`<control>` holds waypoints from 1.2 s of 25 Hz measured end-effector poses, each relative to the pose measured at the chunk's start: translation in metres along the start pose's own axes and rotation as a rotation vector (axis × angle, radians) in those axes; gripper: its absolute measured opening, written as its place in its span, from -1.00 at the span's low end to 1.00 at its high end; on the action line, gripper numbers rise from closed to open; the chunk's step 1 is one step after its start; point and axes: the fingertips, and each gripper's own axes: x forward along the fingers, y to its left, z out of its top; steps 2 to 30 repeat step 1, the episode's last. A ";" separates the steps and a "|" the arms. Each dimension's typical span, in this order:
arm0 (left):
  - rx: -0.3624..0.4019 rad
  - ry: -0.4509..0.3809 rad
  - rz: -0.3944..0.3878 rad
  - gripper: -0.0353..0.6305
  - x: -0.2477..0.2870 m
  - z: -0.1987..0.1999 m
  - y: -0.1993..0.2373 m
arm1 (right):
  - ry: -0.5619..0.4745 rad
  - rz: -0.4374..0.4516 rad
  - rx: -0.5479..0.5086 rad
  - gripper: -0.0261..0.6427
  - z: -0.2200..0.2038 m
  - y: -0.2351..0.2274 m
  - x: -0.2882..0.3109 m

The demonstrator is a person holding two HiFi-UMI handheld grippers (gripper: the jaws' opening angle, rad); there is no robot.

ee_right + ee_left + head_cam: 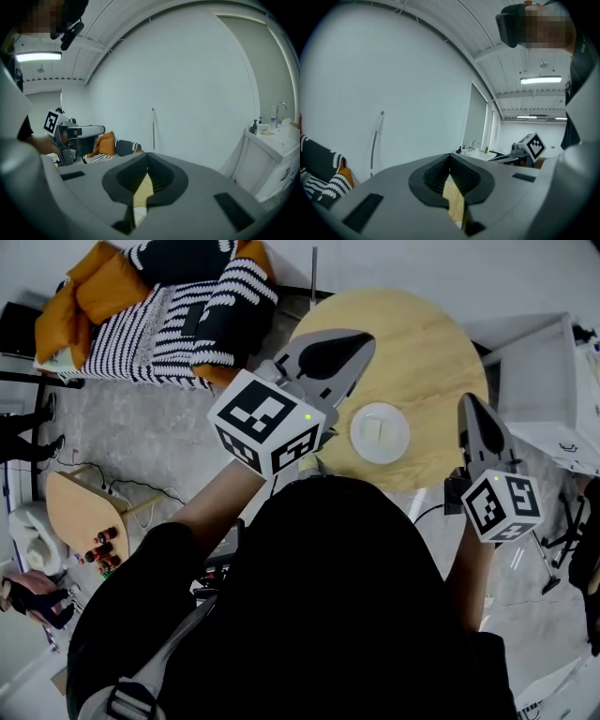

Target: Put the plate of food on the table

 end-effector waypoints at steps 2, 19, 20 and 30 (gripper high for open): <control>-0.001 -0.001 -0.001 -0.87 0.001 0.000 -0.001 | 0.000 0.000 0.000 -0.89 0.000 -0.001 0.000; -0.001 -0.001 -0.001 -0.87 0.001 0.000 -0.001 | 0.000 0.000 0.000 -0.89 0.000 -0.001 0.000; -0.001 -0.001 -0.001 -0.87 0.001 0.000 -0.001 | 0.000 0.000 0.000 -0.89 0.000 -0.001 0.000; -0.001 -0.001 -0.001 -0.87 0.001 0.000 -0.001 | 0.000 0.000 0.000 -0.89 0.000 -0.001 0.000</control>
